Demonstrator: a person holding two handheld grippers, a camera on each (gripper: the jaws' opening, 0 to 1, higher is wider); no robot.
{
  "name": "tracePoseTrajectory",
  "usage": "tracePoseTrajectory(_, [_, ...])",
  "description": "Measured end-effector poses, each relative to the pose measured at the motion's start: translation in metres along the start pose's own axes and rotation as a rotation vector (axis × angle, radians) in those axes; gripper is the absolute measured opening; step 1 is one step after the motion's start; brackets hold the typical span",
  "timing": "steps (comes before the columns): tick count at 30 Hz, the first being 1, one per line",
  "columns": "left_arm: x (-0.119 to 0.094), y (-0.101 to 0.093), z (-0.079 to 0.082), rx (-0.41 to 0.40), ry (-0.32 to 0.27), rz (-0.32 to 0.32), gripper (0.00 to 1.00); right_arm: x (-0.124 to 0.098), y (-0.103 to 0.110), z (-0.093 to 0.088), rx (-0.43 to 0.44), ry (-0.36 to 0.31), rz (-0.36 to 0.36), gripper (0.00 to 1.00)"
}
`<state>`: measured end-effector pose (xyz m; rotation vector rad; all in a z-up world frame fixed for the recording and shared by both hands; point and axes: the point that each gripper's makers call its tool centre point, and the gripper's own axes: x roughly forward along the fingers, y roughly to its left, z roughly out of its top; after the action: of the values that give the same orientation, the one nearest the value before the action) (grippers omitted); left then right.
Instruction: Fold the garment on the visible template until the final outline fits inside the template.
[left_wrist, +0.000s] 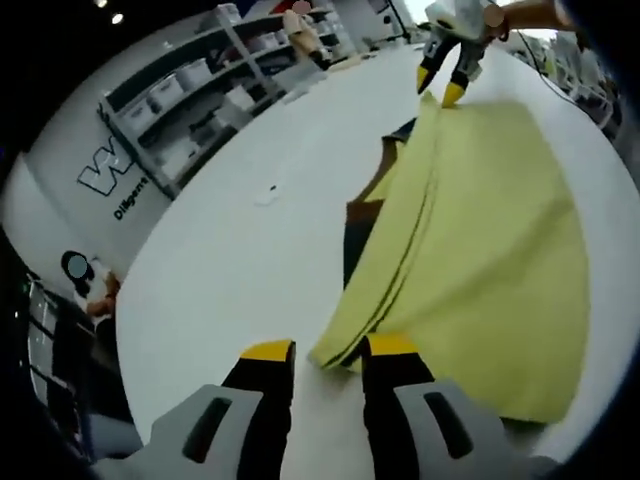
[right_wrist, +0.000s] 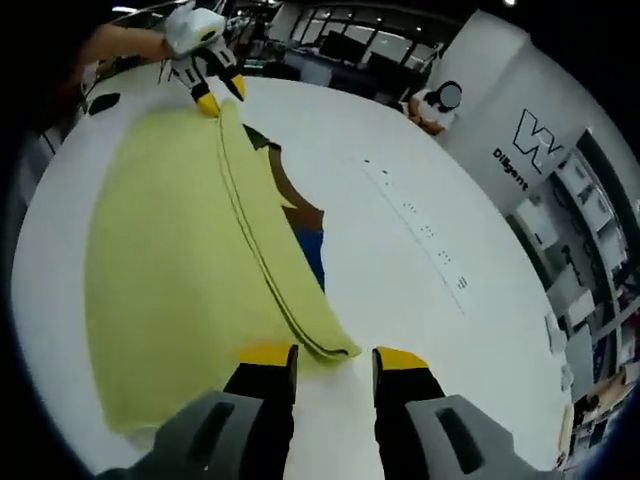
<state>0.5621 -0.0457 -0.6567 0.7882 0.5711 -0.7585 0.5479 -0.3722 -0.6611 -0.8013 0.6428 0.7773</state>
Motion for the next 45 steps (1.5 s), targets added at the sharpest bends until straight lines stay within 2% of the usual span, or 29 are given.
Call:
tracePoseTrajectory(2, [0.002,-0.002,-0.001,0.003,0.006,-0.010,0.15,0.002,-0.001,0.001,-0.010,0.002,0.000,0.08])
tracePoseTrajectory(3, [0.002,-0.002,-0.002,-0.011,0.004,-0.015,0.06,0.002,-0.003,0.002,-0.010,0.001,-0.002,0.04])
tracePoseTrajectory(4, [0.002,-0.001,-0.002,-0.040,0.004,-0.013,0.03,0.002,-0.005,0.004,0.016,-0.012,0.002,0.00])
tracePoseTrajectory(5, [0.001,-0.006,-0.003,-0.093,0.013,-0.041,0.02,0.002,-0.006,0.005,0.032,-0.019,0.000,0.00])
tracePoseTrajectory(6, [0.001,-0.003,-0.002,-0.121,0.002,-0.027,0.02,0.003,-0.008,0.008,0.076,-0.043,0.001,0.00])
tracePoseTrajectory(8, [0.004,0.000,-0.003,-0.190,-0.001,-0.020,0.02,0.002,-0.012,0.008,0.153,-0.052,0.003,0.00])
tracePoseTrajectory(9, [0.004,0.002,-0.002,-0.256,-0.006,-0.011,0.02,0.003,-0.018,0.008,0.197,-0.055,-0.015,0.00])
tracePoseTrajectory(13, [0.008,0.006,-0.004,-0.393,0.000,0.000,0.02,0.009,-0.023,0.007,0.268,-0.075,-0.034,0.00])
tracePoseTrajectory(14, [0.010,0.007,-0.004,-0.429,0.002,0.003,0.02,0.012,-0.025,0.006,0.308,-0.075,-0.046,0.00])
tracePoseTrajectory(16, [0.014,0.011,-0.004,-0.449,0.000,0.018,0.03,0.016,-0.026,0.005,0.384,-0.074,-0.054,0.00])
tracePoseTrajectory(20, [0.017,0.014,-0.005,-0.462,0.025,0.055,0.07,0.022,-0.032,0.008,0.453,-0.115,-0.091,0.00])
tracePoseTrajectory(21, [0.017,0.016,-0.009,-0.480,0.048,0.078,0.10,0.023,-0.034,0.006,0.468,-0.109,-0.104,0.00])
tracePoseTrajectory(24, [0.018,0.015,-0.015,-0.529,0.072,0.091,0.09,0.025,-0.037,0.003,0.573,-0.107,-0.129,0.00])
tracePoseTrajectory(25, [0.018,0.013,-0.016,-0.574,0.067,0.088,0.09,0.026,-0.039,0.002,0.596,-0.109,-0.141,0.01])
tracePoseTrajectory(27, [0.016,0.014,-0.015,-0.597,0.057,0.086,0.11,0.025,-0.036,0.000,0.643,-0.098,-0.131,0.04])
tracePoseTrajectory(30, [0.011,0.017,-0.016,-0.610,0.063,0.097,0.23,0.022,-0.034,-0.002,0.750,-0.101,-0.130,0.11])
tracePoseTrajectory(32, [0.006,0.022,-0.017,-0.630,0.064,0.121,0.33,0.018,-0.034,-0.001,0.813,-0.128,-0.126,0.17])
tracePoseTrajectory(34, [0.002,0.023,-0.017,-0.645,0.065,0.126,0.37,0.015,-0.031,-0.002,0.852,-0.121,-0.112,0.21])
tracePoseTrajectory(39, [-0.009,0.021,-0.010,-0.699,0.032,0.118,0.46,0.005,-0.025,0.004,0.921,-0.141,-0.091,0.37])
tracePoseTrajectory(45, [-0.022,0.011,0.000,-0.725,-0.008,0.096,0.55,-0.012,-0.012,0.014,0.954,-0.178,-0.066,0.51])
